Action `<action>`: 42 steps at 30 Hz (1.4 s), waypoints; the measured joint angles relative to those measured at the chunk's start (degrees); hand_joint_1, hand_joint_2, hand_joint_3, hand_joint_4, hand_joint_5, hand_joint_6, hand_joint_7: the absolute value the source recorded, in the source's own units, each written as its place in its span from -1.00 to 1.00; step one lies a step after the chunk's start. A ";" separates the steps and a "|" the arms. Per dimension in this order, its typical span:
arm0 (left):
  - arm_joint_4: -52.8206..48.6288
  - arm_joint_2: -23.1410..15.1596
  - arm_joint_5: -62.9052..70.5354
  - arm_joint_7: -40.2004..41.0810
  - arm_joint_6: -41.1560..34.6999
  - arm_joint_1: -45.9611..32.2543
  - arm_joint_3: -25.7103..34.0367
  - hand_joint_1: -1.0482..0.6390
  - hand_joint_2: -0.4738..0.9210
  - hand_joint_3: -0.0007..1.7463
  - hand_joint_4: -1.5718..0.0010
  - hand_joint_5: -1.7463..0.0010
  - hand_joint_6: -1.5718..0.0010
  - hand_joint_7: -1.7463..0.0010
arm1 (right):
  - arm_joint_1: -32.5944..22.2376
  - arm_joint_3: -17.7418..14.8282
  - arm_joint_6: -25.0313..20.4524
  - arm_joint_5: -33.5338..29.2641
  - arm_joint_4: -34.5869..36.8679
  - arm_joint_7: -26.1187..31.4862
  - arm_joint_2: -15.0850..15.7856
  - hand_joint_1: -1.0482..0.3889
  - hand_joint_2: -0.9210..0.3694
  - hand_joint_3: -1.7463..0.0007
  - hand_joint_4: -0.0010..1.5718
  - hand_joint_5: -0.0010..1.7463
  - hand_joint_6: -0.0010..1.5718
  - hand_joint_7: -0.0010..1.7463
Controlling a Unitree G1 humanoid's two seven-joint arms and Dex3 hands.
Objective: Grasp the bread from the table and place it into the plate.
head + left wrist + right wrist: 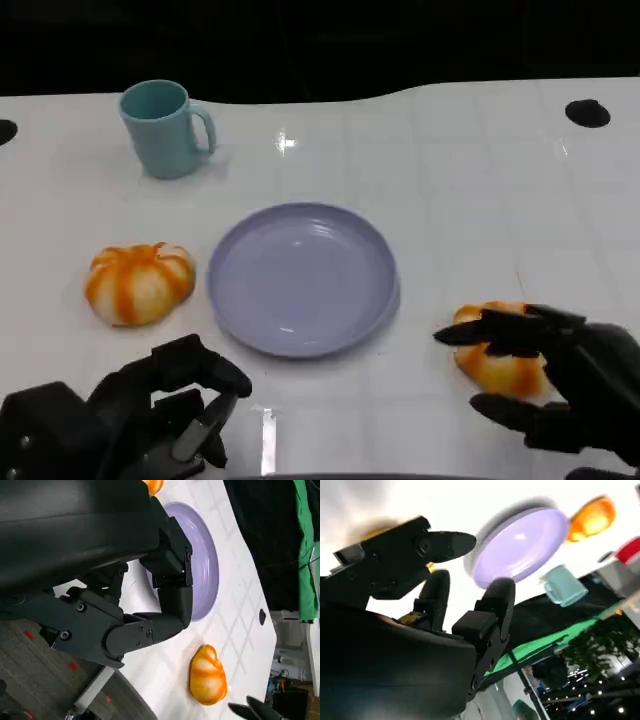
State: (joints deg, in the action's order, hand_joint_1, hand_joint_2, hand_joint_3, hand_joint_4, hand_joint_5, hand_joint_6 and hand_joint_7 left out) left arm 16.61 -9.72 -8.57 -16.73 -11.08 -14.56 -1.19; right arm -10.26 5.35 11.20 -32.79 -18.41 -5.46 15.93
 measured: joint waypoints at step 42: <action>2.21 0.43 -0.27 0.01 -1.95 0.37 0.04 -0.23 0.96 -0.38 0.12 -1.00 0.17 -0.50 | 19.38 13.86 -17.56 -23.82 22.46 -5.35 3.02 -0.30 -1.00 0.90 -0.77 -0.55 -0.47 -0.98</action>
State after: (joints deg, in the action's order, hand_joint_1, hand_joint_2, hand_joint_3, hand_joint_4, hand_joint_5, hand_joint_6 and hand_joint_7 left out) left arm 18.82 -9.29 -8.84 -16.72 -13.03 -14.19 -1.15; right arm 9.11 19.21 -6.36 -56.62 4.05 -10.81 18.95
